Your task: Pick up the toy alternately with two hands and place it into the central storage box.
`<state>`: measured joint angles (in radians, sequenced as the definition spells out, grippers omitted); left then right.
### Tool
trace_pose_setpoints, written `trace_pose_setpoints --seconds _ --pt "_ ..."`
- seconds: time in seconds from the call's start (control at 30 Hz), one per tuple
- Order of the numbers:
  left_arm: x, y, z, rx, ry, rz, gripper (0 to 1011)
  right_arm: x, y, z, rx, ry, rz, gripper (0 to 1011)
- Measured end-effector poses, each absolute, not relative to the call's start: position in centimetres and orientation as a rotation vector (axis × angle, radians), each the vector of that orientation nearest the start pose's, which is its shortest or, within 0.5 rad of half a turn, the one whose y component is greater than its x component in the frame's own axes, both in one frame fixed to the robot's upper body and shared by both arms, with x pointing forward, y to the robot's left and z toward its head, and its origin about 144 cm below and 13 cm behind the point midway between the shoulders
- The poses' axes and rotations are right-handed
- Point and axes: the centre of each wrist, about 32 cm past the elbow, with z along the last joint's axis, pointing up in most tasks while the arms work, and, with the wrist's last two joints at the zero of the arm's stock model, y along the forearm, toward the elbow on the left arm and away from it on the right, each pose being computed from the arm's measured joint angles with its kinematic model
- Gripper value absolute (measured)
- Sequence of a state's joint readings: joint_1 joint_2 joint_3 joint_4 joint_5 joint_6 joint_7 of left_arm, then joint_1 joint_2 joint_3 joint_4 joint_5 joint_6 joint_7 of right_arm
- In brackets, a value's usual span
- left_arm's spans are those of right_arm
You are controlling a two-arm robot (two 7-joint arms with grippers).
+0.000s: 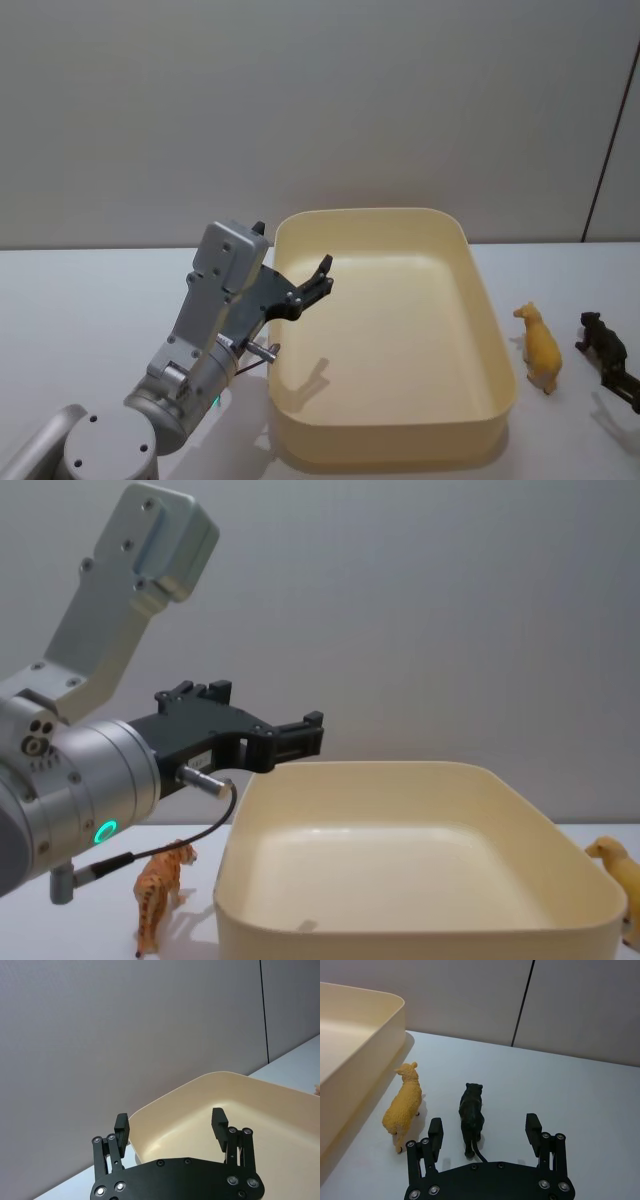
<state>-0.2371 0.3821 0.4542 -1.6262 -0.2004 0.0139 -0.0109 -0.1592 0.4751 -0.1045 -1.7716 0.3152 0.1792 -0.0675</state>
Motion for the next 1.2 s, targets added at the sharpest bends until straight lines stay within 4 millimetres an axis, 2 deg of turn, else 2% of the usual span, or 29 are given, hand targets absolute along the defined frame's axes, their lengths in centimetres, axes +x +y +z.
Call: trace_pose_setpoints --seconds 0.7,0.8,0.93,1.1,1.13,1.2 --pt "49.2 19.8 120.4 0.061 -0.268 1.124 1001 45.6 -29.5 114.4 -0.300 0.075 -1.417 983" --pt "49.2 19.8 120.4 0.061 -0.268 1.124 1001 45.9 -29.4 114.2 -0.304 0.081 -1.414 891" --pt "49.2 19.8 120.4 0.061 -0.268 1.124 1001 46.3 -29.3 114.0 -0.309 0.086 -1.410 825" --pt "49.2 19.8 120.4 0.061 -0.268 1.124 1001 46.7 -29.1 113.8 -0.313 0.091 -1.406 632" --pt "49.2 19.8 120.4 0.061 -0.268 1.124 1001 46.7 -29.1 113.8 -0.313 0.091 -1.406 632" --pt "49.2 19.8 120.4 0.061 -0.268 1.124 1001 46.8 -29.1 113.8 -0.314 0.092 -1.405 564"
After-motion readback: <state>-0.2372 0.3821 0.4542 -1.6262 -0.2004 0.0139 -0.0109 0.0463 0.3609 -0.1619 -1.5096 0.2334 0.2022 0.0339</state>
